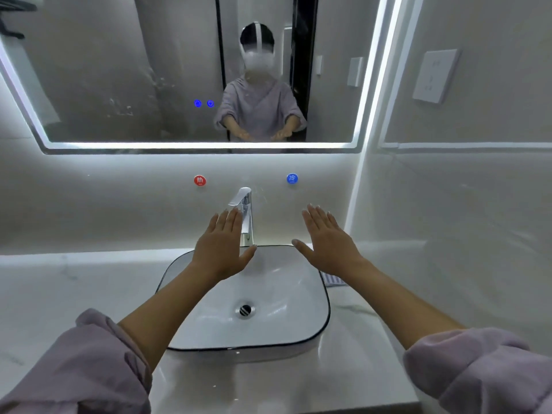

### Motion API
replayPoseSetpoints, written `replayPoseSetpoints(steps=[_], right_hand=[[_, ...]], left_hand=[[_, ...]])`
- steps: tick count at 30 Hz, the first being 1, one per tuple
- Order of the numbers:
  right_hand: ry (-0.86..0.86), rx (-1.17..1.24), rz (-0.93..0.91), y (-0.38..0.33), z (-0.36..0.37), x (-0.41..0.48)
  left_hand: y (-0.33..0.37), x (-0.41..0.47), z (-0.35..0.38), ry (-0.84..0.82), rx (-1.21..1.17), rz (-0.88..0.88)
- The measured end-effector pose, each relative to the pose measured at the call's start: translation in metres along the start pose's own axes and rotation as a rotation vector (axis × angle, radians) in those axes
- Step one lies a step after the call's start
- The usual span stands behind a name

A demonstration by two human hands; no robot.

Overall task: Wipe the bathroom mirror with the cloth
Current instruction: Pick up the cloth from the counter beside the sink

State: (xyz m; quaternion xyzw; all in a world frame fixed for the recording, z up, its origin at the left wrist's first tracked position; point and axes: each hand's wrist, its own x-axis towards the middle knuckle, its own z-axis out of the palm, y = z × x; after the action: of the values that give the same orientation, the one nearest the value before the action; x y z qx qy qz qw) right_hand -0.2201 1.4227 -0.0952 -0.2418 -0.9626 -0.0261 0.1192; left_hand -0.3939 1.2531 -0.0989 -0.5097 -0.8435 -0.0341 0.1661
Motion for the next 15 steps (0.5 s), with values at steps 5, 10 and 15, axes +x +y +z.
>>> replayPoseSetpoints(steps=[5, 10, 15], right_hand=[[-0.016, 0.013, -0.055, 0.031, 0.011, 0.039], [-0.051, 0.031, -0.084, 0.044, 0.029, 0.059], [-0.073, 0.051, -0.093, 0.046, 0.042, 0.071]], left_hand=[[0.007, 0.036, 0.022, -0.039, -0.009, -0.060], [0.008, 0.052, 0.037, -0.079, -0.011, -0.099], [0.001, 0.065, 0.043, -0.075, -0.018, -0.120]])
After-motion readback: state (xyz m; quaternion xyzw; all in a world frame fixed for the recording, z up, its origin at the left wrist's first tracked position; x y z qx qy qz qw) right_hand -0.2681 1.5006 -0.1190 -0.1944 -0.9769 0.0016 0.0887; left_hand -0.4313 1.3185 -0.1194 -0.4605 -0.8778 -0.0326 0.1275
